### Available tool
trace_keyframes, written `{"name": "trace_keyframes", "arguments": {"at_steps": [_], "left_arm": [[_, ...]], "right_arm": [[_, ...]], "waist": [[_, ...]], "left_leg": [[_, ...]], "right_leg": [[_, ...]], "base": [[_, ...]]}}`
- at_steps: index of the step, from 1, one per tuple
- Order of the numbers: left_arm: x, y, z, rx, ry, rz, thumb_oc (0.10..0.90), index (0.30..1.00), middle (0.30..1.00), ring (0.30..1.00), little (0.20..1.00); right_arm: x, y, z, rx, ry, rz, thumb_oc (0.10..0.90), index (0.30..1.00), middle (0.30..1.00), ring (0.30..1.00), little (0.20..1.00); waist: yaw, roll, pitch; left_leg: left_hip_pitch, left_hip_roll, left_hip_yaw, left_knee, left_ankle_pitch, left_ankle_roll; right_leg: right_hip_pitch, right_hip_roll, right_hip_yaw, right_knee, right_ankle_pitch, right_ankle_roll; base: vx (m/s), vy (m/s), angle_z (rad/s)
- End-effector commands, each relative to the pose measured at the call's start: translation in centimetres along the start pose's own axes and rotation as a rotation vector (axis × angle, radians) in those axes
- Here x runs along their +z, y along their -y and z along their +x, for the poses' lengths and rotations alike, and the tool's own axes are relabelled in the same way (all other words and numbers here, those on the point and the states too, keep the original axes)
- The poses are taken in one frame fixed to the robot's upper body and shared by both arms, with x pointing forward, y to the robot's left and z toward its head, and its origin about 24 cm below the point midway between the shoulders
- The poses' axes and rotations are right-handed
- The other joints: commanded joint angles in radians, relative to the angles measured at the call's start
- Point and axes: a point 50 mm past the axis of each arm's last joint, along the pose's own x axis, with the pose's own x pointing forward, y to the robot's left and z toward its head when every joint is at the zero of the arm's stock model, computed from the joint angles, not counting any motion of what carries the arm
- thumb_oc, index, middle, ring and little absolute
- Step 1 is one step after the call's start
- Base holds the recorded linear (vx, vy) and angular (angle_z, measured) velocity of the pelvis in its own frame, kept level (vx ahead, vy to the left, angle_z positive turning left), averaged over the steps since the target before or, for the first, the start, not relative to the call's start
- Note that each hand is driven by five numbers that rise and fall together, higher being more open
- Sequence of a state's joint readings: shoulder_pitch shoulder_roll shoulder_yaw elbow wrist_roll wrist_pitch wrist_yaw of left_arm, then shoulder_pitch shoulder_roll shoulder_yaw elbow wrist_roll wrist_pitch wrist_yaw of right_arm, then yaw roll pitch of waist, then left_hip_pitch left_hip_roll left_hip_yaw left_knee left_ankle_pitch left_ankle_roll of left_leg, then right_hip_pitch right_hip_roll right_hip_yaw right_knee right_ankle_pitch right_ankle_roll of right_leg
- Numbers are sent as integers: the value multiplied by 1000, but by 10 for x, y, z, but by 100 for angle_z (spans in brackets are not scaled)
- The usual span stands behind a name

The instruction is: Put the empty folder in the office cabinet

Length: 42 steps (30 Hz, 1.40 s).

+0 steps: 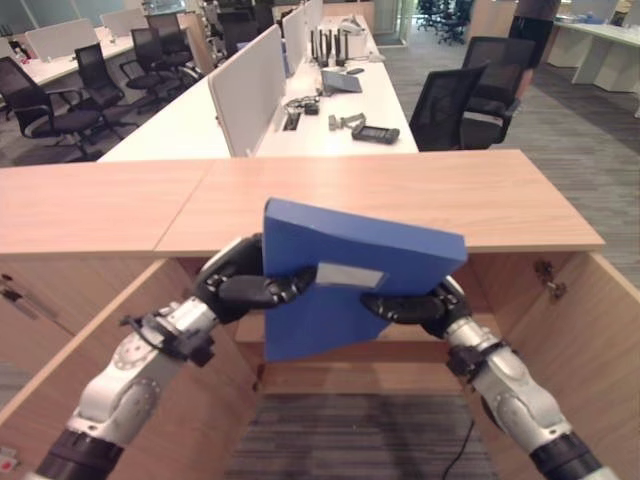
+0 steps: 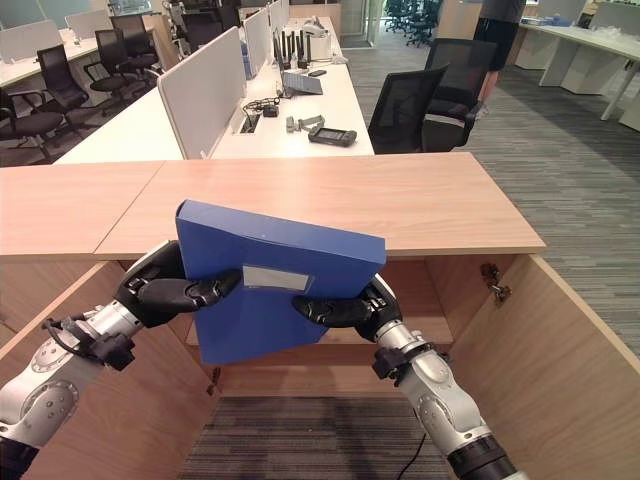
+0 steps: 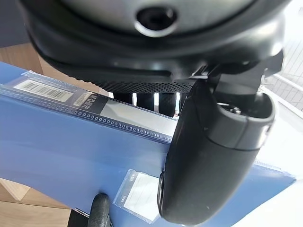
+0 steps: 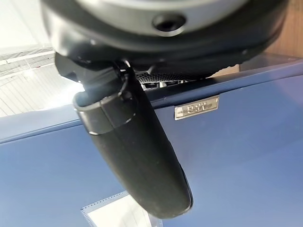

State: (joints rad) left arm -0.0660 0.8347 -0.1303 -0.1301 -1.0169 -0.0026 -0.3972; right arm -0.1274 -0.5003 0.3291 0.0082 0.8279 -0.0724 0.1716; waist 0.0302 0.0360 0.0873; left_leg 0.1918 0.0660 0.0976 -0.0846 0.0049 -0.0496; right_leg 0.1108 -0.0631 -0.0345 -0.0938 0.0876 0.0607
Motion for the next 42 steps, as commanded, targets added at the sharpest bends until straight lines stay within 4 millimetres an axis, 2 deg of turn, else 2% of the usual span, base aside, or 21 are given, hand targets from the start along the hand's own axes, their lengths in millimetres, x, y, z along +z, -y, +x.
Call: {"name": "trace_keyframes", "arguments": {"at_steps": [1,8,21,22,23,25,27,31,33,34,35,39,41,42], "left_arm": [[35,27,29,-215,193,47,400,300,300,300,300],[42,30,34,-243,219,73,400,300,300,300,300],[44,25,34,-184,301,57,400,300,300,300,300],[43,23,33,-162,310,49,546,519,519,519,519],[38,17,30,-105,322,43,800,900,900,900,900],[37,14,29,-72,322,51,800,900,900,900,900],[30,1,21,52,317,98,800,900,900,900,900],[19,-11,7,143,228,205,800,900,900,900,900],[-1,-17,-12,178,99,269,800,900,900,900,900],[-1,-17,-12,179,98,268,800,900,900,900,900],[-18,-22,-28,214,4,280,800,900,900,900,900],[-54,-22,-54,262,-138,204,800,900,900,900,900],[-61,-21,-59,267,-160,179,800,900,900,900,900],[-76,-19,-69,274,-225,150,800,900,900,900,900]], "right_arm": [[86,-59,37,333,448,81,400,300,300,300,300],[72,-74,36,459,343,82,400,300,300,300,300],[65,-89,34,564,300,113,400,300,300,300,300],[65,-89,34,564,301,114,400,300,300,300,300],[65,-89,34,562,303,106,400,300,300,300,300],[65,-88,33,556,302,97,400,300,300,300,300],[65,-81,32,520,299,71,400,300,300,300,300],[63,-67,25,457,280,28,400,300,300,300,300],[56,-49,15,387,239,-8,400,300,300,300,300],[56,-49,14,386,237,-7,400,300,300,300,300],[47,-35,5,321,192,-17,400,300,300,300,300],[23,-13,-15,201,98,21,400,300,300,300,300],[17,-10,-19,183,74,29,400,300,300,300,300],[4,-3,-29,142,25,49,400,300,300,300,300]], "waist": [[-15,-29,-42],[-17,-31,-43],[-17,-34,-45],[-16,-33,-45],[-15,-34,-45],[-15,-33,-46],[-12,-34,-46],[-9,-35,-44],[-5,-37,-42],[-5,-37,-43],[-5,-38,-41],[-6,-39,-33],[-6,-40,-32],[-7,-40,-27]], "left_leg": [[3,0,-26,-3,-11,-31],[3,1,-24,-3,-8,-32],[-1,4,-21,-3,-4,-36],[-2,5,-20,-3,-4,-36],[-2,4,-18,-3,-4,-36],[-3,4,-17,-3,-4,-36],[-5,4,-17,-3,-5,-35],[-7,6,-16,-3,-5,-35],[-11,5,-17,-3,-4,-35],[-11,5,-17,-3,-4,-35],[-12,5,-17,-3,-5,-36],[-20,3,-19,-3,-3,-36],[-22,3,-20,-3,-3,-36],[-25,3,-23,-3,-2,-37]], "right_leg": [[87,-55,-22,20,-82,82],[84,-53,-24,23,-81,81],[80,-54,-21,20,-79,80],[80,-54,-20,20,-79,80],[79,-53,-19,19,-78,79],[78,-53,-20,19,-78,79],[75,-52,-21,18,-77,77],[73,-52,-22,17,-76,76],[72,-52,-23,15,-76,77],[72,-52,-23,15,-76,77],[70,-53,-26,14,-74,79],[64,-54,-29,13,-73,82],[63,-55,-30,12,-72,83],[60,-56,-31,12,-71,84]], "base": [[0,0,0],[0,0,0],[0,0,0],[0,0,0],[0,0,0],[0,0,0],[0,0,0],[0,0,0],[0,0,0],[0,0,0],[0,0,0],[4,1,3],[0,0,0],[0,0,0]]}}
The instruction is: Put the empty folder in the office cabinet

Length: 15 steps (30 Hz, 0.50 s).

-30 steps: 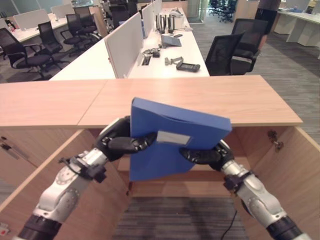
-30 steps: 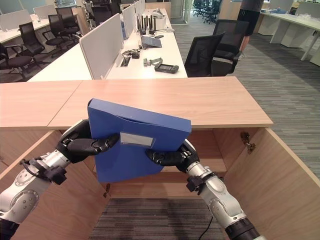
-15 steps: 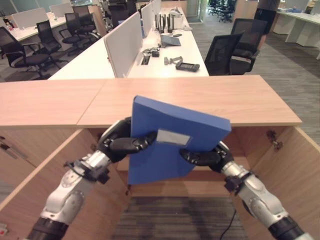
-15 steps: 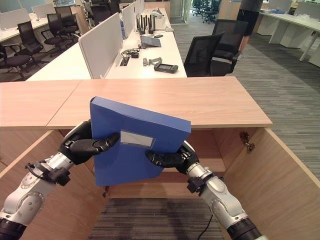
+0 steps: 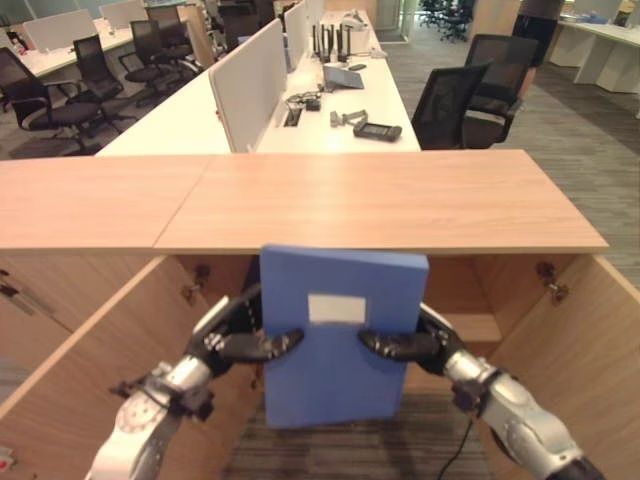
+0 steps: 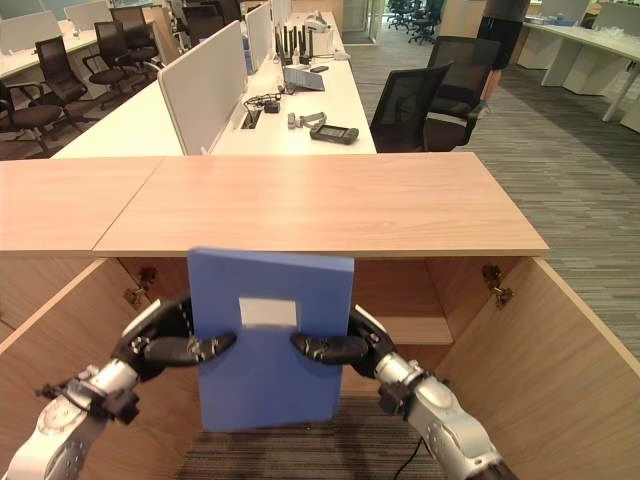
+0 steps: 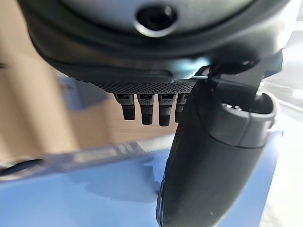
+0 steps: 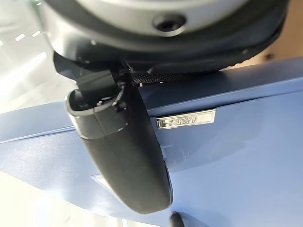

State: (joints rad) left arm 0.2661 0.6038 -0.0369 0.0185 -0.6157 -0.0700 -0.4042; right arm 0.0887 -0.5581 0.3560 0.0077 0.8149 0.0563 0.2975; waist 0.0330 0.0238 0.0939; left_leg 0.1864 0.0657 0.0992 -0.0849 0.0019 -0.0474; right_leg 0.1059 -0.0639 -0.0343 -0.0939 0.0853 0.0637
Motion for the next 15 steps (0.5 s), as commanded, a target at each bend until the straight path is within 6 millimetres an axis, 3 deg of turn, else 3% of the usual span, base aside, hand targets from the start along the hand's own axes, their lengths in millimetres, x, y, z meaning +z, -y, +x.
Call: {"name": "trace_keyframes", "arguments": {"at_steps": [1,2,6,7,15], "left_arm": [[23,-18,9,16,78,100,800,900,900,900,900],[9,-16,5,7,15,94,800,900,900,900,900],[-4,-14,-4,-43,-74,108,800,900,900,900,900],[-14,-12,-8,-77,-133,109,800,900,900,900,900],[-39,-11,-16,-95,-266,140,800,900,900,900,900]], "right_arm": [[67,-12,7,129,344,-54,400,300,300,300,300],[53,-6,4,99,293,-29,400,300,300,300,300],[35,1,-4,80,196,-46,400,300,300,300,300],[22,7,-7,58,131,-40,400,300,300,300,300],[-24,26,-16,-54,-55,5,400,300,300,300,300]], "waist": [[-10,-28,-35],[-11,-27,-30],[-14,-27,-27],[-15,-26,-24],[-22,-18,-19]], "left_leg": [[-20,3,-24,-2,1,-39],[-24,3,-27,-2,3,-39],[-28,2,-27,-2,4,-39],[-30,2,-27,-2,5,-40],[-31,2,-30,-2,7,-40]], "right_leg": [[65,-56,-31,12,-69,81],[64,-56,-32,12,-68,81],[60,-56,-34,12,-67,82],[58,-57,-36,13,-65,83],[56,-56,-39,16,-67,83]], "base": [[0,0,0],[0,0,0],[0,0,0],[0,0,0],[0,0,0]]}}
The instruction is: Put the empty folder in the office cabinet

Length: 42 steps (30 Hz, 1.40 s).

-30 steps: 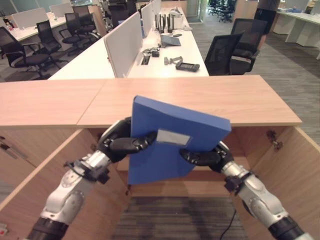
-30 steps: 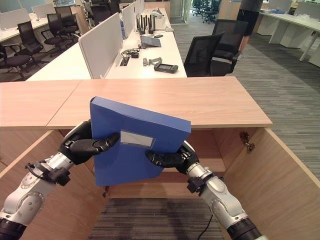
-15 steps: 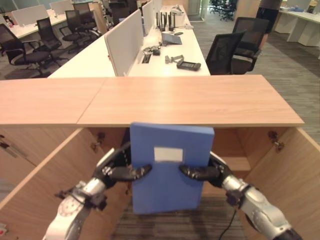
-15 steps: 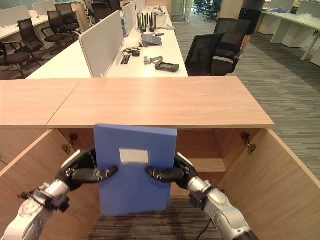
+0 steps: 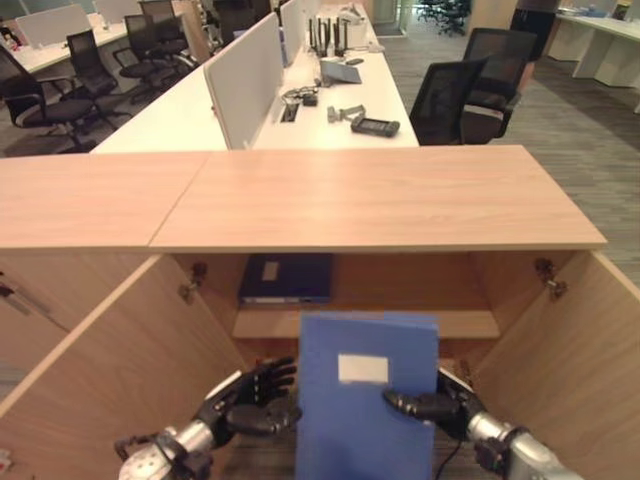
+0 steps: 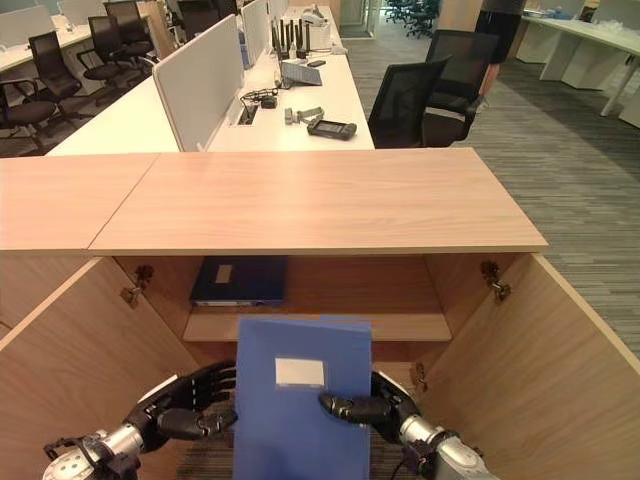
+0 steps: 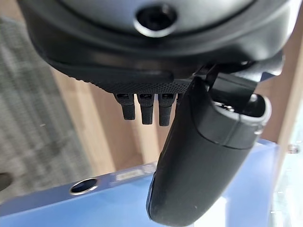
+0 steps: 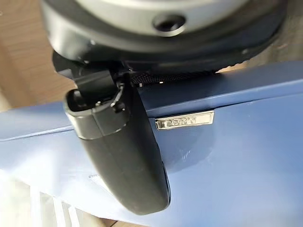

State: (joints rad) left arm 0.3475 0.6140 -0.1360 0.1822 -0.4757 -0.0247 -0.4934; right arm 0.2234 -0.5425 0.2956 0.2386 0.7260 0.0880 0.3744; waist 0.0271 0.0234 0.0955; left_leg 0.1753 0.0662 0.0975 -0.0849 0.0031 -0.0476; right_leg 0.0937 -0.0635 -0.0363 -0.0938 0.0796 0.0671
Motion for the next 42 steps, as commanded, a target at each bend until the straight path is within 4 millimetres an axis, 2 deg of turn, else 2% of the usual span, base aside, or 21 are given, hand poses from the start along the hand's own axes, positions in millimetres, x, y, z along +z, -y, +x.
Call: {"name": "trace_keyframes", "arguments": {"at_steps": [1,6,7,10,11,13,14,17,23,27,29,30,32,33,34,35,36,37,38,39,42], "left_arm": [[21,-18,7,25,51,123,800,900,900,900,900],[0,-10,15,56,-8,93,800,900,900,900,900],[-16,-7,18,91,-59,78,800,900,900,900,900],[-38,-1,22,133,-131,47,800,900,900,900,900],[-37,-1,22,133,-130,48,800,900,900,900,900],[-52,3,25,177,-175,23,800,900,900,900,900],[-61,7,29,221,-202,4,800,900,900,900,900],[-73,12,35,285,-245,-17,800,900,900,900,900],[-80,19,43,304,-289,15,800,900,900,900,900],[-77,18,47,303,-293,45,800,900,900,900,900],[-75,15,47,311,-283,36,800,900,900,900,900],[-74,9,45,334,-282,36,800,900,900,900,900],[-67,3,46,349,-260,40,800,900,900,900,900],[-66,-4,42,373,-262,46,800,900,900,900,900],[-64,-8,41,386,-257,54,800,900,900,900,900],[-63,-12,38,397,-253,56,800,900,900,900,900],[-62,-14,38,403,-252,61,800,900,900,900,900],[-63,-15,35,410,-255,57,800,900,900,900,900],[-68,-16,31,406,-275,60,800,900,900,900,900],[-70,-15,30,399,-288,59,800,900,900,900,900],[-77,-7,32,365,-323,70,800,900,900,900,900]], "right_arm": [[38,-14,21,87,188,-24,400,300,300,300,300],[25,-12,30,11,217,137,400,300,300,300,300],[26,-13,35,-27,271,239,400,300,300,300,300],[29,-11,43,-100,354,395,400,300,300,300,300],[29,-10,43,-101,356,394,400,300,300,300,300],[33,-10,48,-138,411,495,400,300,300,300,300],[40,-8,52,-167,467,565,400,300,300,300,300],[58,0,59,-233,557,649,400,300,300,300,300],[83,17,68,-355,699,844,400,300,300,300,300],[110,37,68,-455,803,964,400,300,300,300,300],[121,46,65,-484,851,1004,400,300,300,300,300],[136,55,59,-511,910,1028,400,300,300,300,300],[151,62,54,-521,965,1050,400,300,300,300,300],[162,70,47,-547,1014,1080,400,300,300,300,300],[172,71,45,-536,1042,1092,400,300,300,300,300],[183,73,42,-532,1071,1110,400,300,300,300,300],[193,79,36,-544,1107,1129,400,300,300,300,300],[194,82,33,-556,1114,1135,400,300,300,300,300],[197,89,27,-588,1127,1141,400,300,300,300,300],[198,91,26,-606,1128,1156,400,300,300,300,300],[211,96,19,-616,1159,1184,400,300,300,300,300]], "waist": [[-18,-15,-19],[-21,-10,-17],[-22,-6,-16],[-20,-2,-14],[-20,-1,-12],[-18,0,-12],[-15,1,-8],[-5,1,0],[21,-1,8],[52,-7,12],[67,-10,20],[76,-9,28],[84,-2,44],[82,6,55],[82,14,65],[88,27,75],[102,37,69],[105,28,61],[107,9,56],[103,3,56],[85,10,51]], "left_leg": [[-19,2,-31,-2,6,-39],[-19,0,-32,-2,4,-38],[-19,-1,-32,-2,3,-37],[-21,-2,-32,-2,0,-35],[-20,-2,-32,-2,0,-35],[-22,-4,-32,-2,-2,-34],[-24,-5,-32,-2,-3,-34],[-33,-8,-37,-2,-3,-30],[-54,-17,-45,-2,-7,-23],[-63,-24,-58,-2,-20,-8],[-62,-26,-61,-2,-24,1],[-62,-23,-67,-2,-25,12],[-67,-18,-72,3,-25,24],[-59,-9,-82,5,-31,33],[-59,-3,-83,7,-32,37],[-62,14,-84,8,-31,36],[-61,36,-82,5,-40,25],[-41,29,-79,-1,-59,21],[-11,1,-83,-2,-92,19],[6,-7,-90,-2,-106,16],[65,4,-103,-2,-140,-12]], "right_leg": [[68,-56,-39,18,-63,79],[69,-54,-39,20,-66,78],[66,-53,-39,21,-67,77],[64,-53,-41,23,-68,76],[64,-53,-41,23,-69,77],[62,-52,-43,23,-69,76],[61,-52,-44,24,-71,76],[54,-53,-48,23,-73,77],[42,-59,-63,31,-78,84],[21,-67,-71,73,-93,92],[1,-69,-68,116,-106,97],[-31,-68,-66,173,-117,107],[-103,-69,-62,288,-127,130],[-173,-70,-61,406,-93,169],[-218,-73,-66,477,-62,193],[-263,-70,-83,547,-33,195],[-320,-85,-134,597,-20,195],[-317,-118,-161,550,-15,195],[-300,-167,-190,414,-26,195],[-294,-183,-200,340,-12,189],[-308,-213,-213,122,100,193]], "base": [[0,0,0],[7,0,0],[33,-1,1],[13,0,1],[0,0,0],[18,5,0],[35,13,2],[6,19,4],[2,16,8],[26,67,7],[2,83,18],[-33,98,10],[-56,119,-2],[-77,126,-4],[-100,77,-8],[-51,-37,-15],[77,-105,-13],[301,-155,-14],[370,-143,-13],[387,-161,-9],[354,-184,6]]}}
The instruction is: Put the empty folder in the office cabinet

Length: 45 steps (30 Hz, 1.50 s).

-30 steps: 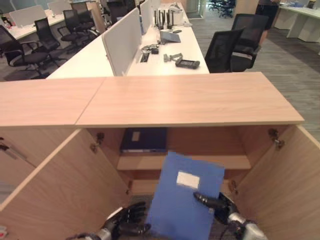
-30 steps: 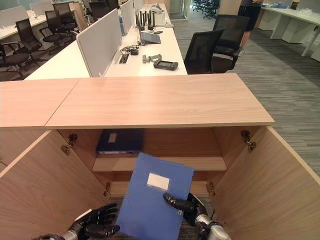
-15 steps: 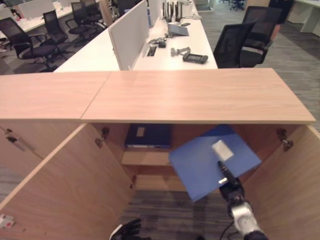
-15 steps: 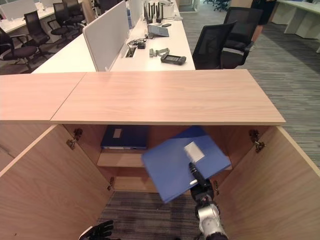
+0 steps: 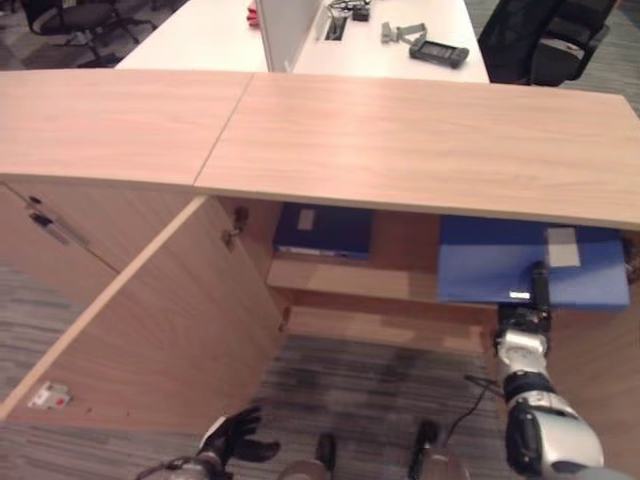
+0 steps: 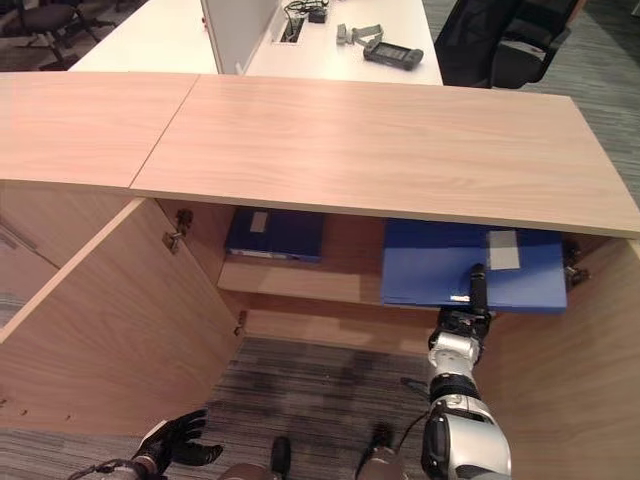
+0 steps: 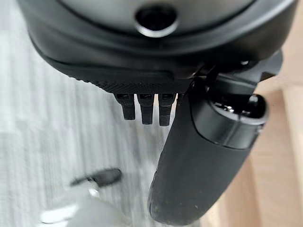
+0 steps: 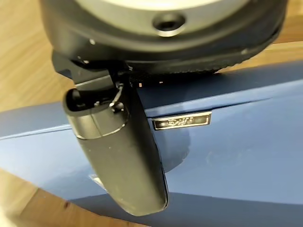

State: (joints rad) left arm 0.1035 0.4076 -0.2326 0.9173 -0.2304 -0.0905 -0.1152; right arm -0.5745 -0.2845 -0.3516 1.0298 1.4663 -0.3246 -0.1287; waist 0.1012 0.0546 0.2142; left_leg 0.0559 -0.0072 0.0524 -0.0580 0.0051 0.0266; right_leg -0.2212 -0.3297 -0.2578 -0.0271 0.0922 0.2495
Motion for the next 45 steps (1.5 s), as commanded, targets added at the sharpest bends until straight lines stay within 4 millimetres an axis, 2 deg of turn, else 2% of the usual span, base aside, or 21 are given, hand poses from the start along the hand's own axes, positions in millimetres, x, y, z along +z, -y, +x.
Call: {"name": "trace_keyframes", "arguments": {"at_steps": [1,3,4,6,8,10,12,13,14,15,16,18,20,22,24,26,28,30,34,37,45], "left_arm": [[20,8,1,-50,117,75,800,900,900,900,900],[11,13,1,-62,82,112,800,900,900,900,900],[-4,14,0,-47,16,114,800,900,900,900,900],[-10,14,-1,-35,-11,101,800,900,900,900,900],[-11,19,1,-47,-24,118,800,900,900,900,900],[-13,19,1,-51,-35,135,800,900,900,900,900],[-16,19,1,-53,-58,155,800,900,900,900,900],[-16,19,1,-54,-59,156,800,900,900,900,900],[-18,18,1,-50,-66,157,800,900,900,900,900],[-18,17,1,-39,-71,151,800,900,900,900,900],[-17,16,2,-36,-70,149,800,900,900,900,900],[-18,15,1,-28,-72,151,800,900,900,900,900],[-19,12,1,-17,-79,146,800,900,900,900,900],[-21,11,0,-16,-92,148,800,900,900,900,900],[-22,12,0,-33,-97,173,800,900,900,900,900],[-22,13,1,-43,-99,187,800,900,900,900,900],[-22,15,0,-48,-92,203,800,900,900,900,900],[-27,15,-2,-48,-105,208,800,900,900,900,900],[-32,18,-4,-76,-119,253,800,900,900,900,900],[-38,19,-8,-113,-130,304,800,900,900,900,900],[-34,17,-8,-136,-113,360,800,900,900,900,900]], "right_arm": [[29,-66,5,202,122,38,400,300,300,300,300],[37,-60,8,187,141,28,400,300,300,300,300],[44,-52,9,165,157,6,400,300,300,300,300],[47,-49,9,165,170,2,400,300,300,300,300],[52,-47,9,167,183,-13,400,300,300,300,300],[55,-47,9,172,188,-18,400,300,300,300,300],[59,-43,10,169,196,-43,400,300,300,300,300],[59,-43,10,168,196,-43,400,300,300,300,300],[60,-39,10,159,197,-53,400,300,300,300,300],[62,-38,10,161,198,-63,400,300,300,300,300],[63,-36,10,157,197,-68,400,300,300,300,300],[62,-32,10,145,194,-69,400,300,300,300,300],[64,-27,10,129,194,-80,400,300,300,300,300],[67,-27,11,127,198,-93,400,300,300,300,300],[69,-29,11,132,197,-106,400,300,300,300,300],[69,-31,11,136,196,-105,400,300,300,300,300],[58,-45,9,172,178,-100,400,300,300,300,300],[52,-51,10,180,162,-88,400,300,300,300,300],[56,-61,11,191,177,-66,400,300,300,300,300],[67,-71,13,192,209,-33,400,300,300,300,300],[73,-95,13,222,219,14,400,300,300,300,300]], "waist": [[8,-24,-72],[5,-32,-92],[-7,-26,-118],[-18,-9,-130],[-35,17,-140],[-39,26,-142],[-39,41,-146],[-40,43,-145],[-38,45,-145],[-29,38,-136],[-29,27,-126],[-23,11,-123],[-21,7,-120],[-16,4,-115],[-9,-1,-114],[-2,-2,-112],[43,10,-96],[57,16,-96],[64,24,-118],[65,27,-147],[73,38,-152]], "left_leg": [[196,79,-57,-29,-153,-93],[219,81,-55,-29,-166,-103],[232,105,-61,-29,-165,-118],[232,138,-66,-29,-152,-132],[223,184,-72,-29,-118,-157],[220,204,-70,-23,-90,-170],[183,249,-63,62,-9,-205],[180,252,-66,68,-10,-209],[163,259,-70,108,23,-219],[126,258,-75,186,96,-232],[99,256,-81,246,121,-235],[75,260,-71,313,153,-234],[53,285,-53,329,174,-232],[17,298,-32,286,155,-229],[-7,278,-27,215,107,-221],[-34,264,-31,175,91,-217],[-114,206,-111,82,118,-214],[-112,197,-142,54,116,-218],[-56,208,-113,-4,119,-221],[1,191,-93,-29,85,-211],[6,146,-67,-29,46,-182]], "right_leg": [[16,54,18,16,107,11],[31,56,33,-7,140,9],[43,74,44,1,142,-4],[45,94,34,17,120,-18],[48,120,15,34,82,-40],[54,134,7,37,64,-50],[98,174,-10,28,14,-84],[100,176,-12,26,13,-87],[127,190,-22,12,0,-100],[165,202,-27,-2,-16,-116],[189,204,-34,-12,-23,-129],[226,212,-33,-22,-43,-146],[267,218,-40,-37,-65,-151],[298,211,-47,-45,-81,-147],[316,201,-42,-48,-99,-136],[328,199,-35,-51,-105,-132],[359,208,15,-57,-122,-127],[366,215,33,-55,-130,-127],[391,217,39,-59,-138,-124],[396,199,42,-60,-125,-110],[372,151,52,-60,-100,-74]], "base": [[446,-260,12],[333,-204,29],[260,-202,48],[208,-228,40],[97,-195,4],[81,-154,23],[105,-175,25],[68,-122,15],[113,-176,13],[129,-224,11],[144,-225,7],[134,-157,2],[131,-72,-1],[154,-9,4],[177,27,15],[155,29,27],[166,32,11],[123,21,-36],[143,59,-76],[120,92,1],[38,86,-6]]}}
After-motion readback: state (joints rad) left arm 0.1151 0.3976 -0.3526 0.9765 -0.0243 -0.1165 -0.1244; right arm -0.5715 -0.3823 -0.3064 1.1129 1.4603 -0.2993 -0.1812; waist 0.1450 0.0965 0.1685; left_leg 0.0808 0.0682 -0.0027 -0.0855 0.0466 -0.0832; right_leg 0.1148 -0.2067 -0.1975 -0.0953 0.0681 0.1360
